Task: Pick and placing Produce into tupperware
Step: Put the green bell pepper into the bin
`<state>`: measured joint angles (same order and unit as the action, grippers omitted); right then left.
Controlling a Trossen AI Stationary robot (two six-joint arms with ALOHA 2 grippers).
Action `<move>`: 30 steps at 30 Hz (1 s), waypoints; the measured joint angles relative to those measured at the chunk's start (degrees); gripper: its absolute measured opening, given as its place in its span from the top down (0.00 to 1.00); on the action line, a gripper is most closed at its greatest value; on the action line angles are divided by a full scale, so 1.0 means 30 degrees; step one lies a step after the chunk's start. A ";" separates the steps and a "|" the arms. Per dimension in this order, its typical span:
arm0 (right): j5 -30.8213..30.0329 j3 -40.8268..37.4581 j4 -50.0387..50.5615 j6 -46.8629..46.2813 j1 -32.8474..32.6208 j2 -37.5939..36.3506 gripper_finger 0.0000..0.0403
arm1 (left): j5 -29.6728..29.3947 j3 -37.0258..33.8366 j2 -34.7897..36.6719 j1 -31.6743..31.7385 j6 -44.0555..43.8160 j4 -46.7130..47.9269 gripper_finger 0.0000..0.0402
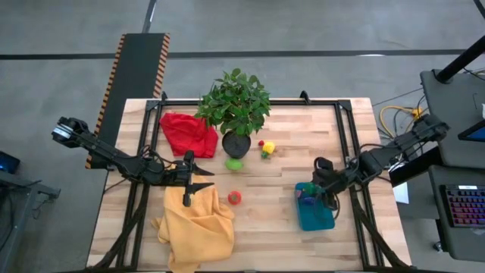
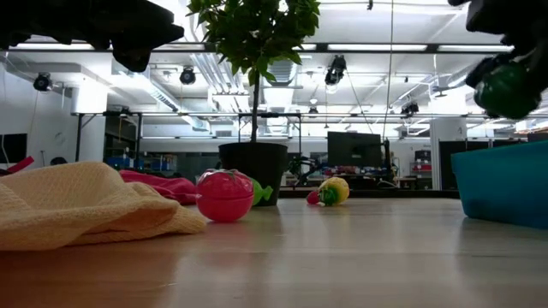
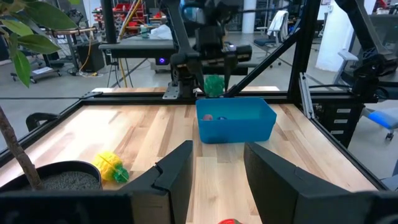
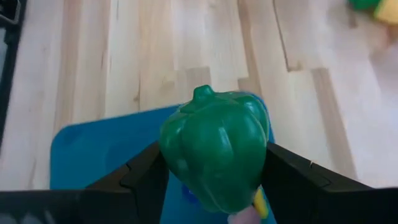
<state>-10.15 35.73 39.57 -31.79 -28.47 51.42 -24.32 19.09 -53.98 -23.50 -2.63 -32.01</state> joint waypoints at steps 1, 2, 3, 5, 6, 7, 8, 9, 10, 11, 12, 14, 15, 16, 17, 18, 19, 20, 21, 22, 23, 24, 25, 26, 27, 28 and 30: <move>-0.0002 -0.0115 -0.0016 -0.0206 -0.0096 0.0096 0.46 | 0.0000 0.0000 0.0000 0.0000 0.0000 -0.0001 0.68; -0.0038 -0.0248 -0.0040 -0.0397 -0.0150 0.0186 0.46 | 0.0000 0.0000 0.0000 -0.0001 0.0000 -0.0007 0.68; -0.0091 -0.0395 -0.0031 -0.0518 -0.0187 0.0280 0.46 | 0.0000 0.0000 0.0000 -0.0001 0.0000 0.0000 0.68; -0.0144 -0.0711 -0.0115 -0.0694 -0.0202 0.0452 0.46 | 0.0000 0.0000 0.0000 -0.0001 0.0000 0.0000 0.68; -0.0151 -0.0912 -0.0372 -0.0753 -0.0180 0.0535 0.46 | -0.0006 0.0000 0.0000 -0.0001 0.0000 0.0006 0.68; -0.0148 -0.1130 -0.0687 -0.0772 -0.0179 0.0616 0.46 | 0.0000 0.0000 0.0000 0.0002 0.0000 0.0003 0.68; -0.0143 -0.1350 -0.1045 -0.0765 -0.0180 0.0714 0.46 | 0.0000 0.0000 0.0000 0.0003 0.0000 0.0004 0.68; -0.0130 -0.1538 -0.1335 -0.0766 -0.0180 0.0814 0.46 | 0.0000 0.0000 0.0000 0.0004 0.0000 -0.0005 0.68; -0.0126 -0.1695 -0.1590 -0.0772 -0.0180 0.0937 0.46 | -0.0006 0.0000 0.0000 -0.0001 0.0000 0.0007 0.68; -0.0119 -0.1809 -0.1777 -0.0772 -0.0180 0.1054 0.46 | 0.0000 0.0000 0.0000 -0.0001 0.0000 0.0007 0.68; -0.0111 -0.1916 -0.1905 -0.0772 -0.0180 0.1176 0.46 | 0.0000 0.0000 0.0000 0.0006 0.0000 0.0000 0.68; -0.0110 -0.2075 -0.2005 -0.0778 -0.0180 0.1424 0.46 | 0.0000 0.0000 0.0000 -0.0001 0.0000 0.0005 0.68; -0.0111 -0.2151 -0.2038 -0.0784 -0.0180 0.1564 0.46 | -0.0002 0.0000 0.0000 0.0004 0.0000 0.0007 0.68; -0.0111 -0.2213 -0.2094 -0.0862 -0.0180 0.1718 0.46 | 0.0000 0.0000 0.0000 0.0007 0.0000 -0.0003 0.68; -0.0126 -0.2312 -0.2223 -0.0903 -0.0180 0.1867 0.46 | -0.0005 0.0000 0.0000 -0.0001 0.0000 0.0002 0.68; -0.0126 -0.2438 -0.2384 -0.0903 -0.0180 0.2000 0.46 | -0.0006 0.0000 0.0000 0.0007 0.0000 0.0006 0.68; -0.0126 -0.2557 -0.2593 -0.0906 -0.0180 0.2172 0.46 | 0.0000 0.0000 0.0000 0.0007 0.0000 0.0000 0.68; -0.0126 -0.2664 -0.2862 -0.0910 -0.0180 0.2350 0.46 | 0.0000 0.0000 0.0000 0.0003 0.0000 0.0000 0.68; -0.0126 -0.2705 -0.3001 -0.0903 -0.0180 0.2538 0.46 | 0.0000 0.0000 0.0000 0.0005 0.0000 0.0006 0.68; -0.0130 -0.2713 -0.3003 -0.0903 -0.0180 0.2737 0.46 | -0.0002 0.0000 0.0000 -0.0001 0.0000 0.0000 0.68; -0.0126 -0.2713 -0.3002 -0.0903 -0.0180 0.2926 0.46 | 0.0000 0.0000 0.0000 -0.0001 0.0000 -0.0003 0.68; -0.0133 -0.2713 -0.3007 -0.0903 -0.0180 0.3122 0.46 | 0.0000 0.0000 0.0000 -0.0001 0.0000 0.0000 0.68; -0.0133 -0.2715 -0.3009 -0.0903 -0.0180 0.3303 0.46 | -0.0002 0.0000 0.0000 0.0003 0.0000 0.0000 0.68; -0.0133 -0.2721 -0.3012 -0.0903 -0.0180 0.3473 0.46 | 0.0000 0.0000 0.0000 -0.0001 0.0000 0.0000 0.68; -0.0133 -0.2721 -0.3032 -0.0903 -0.0180 0.3633 0.46 | 0.0000 0.0000 0.0000 0.0000 0.0000 0.0000 0.68; -0.0133 -0.2721 -0.3072 -0.0908 -0.0180 0.3812 0.46 | 0.0000 0.0000 0.0000 0.0000 0.0000 0.0000 0.68; -0.0135 -0.2705 -0.3165 -0.0901 -0.0180 0.4086 0.46 | 0.0000 0.0000 0.0000 0.0007 0.0000 0.0000 0.68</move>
<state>-10.55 27.62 30.08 -34.50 -29.02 63.68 -24.32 19.09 -53.98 -23.49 -2.63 -32.01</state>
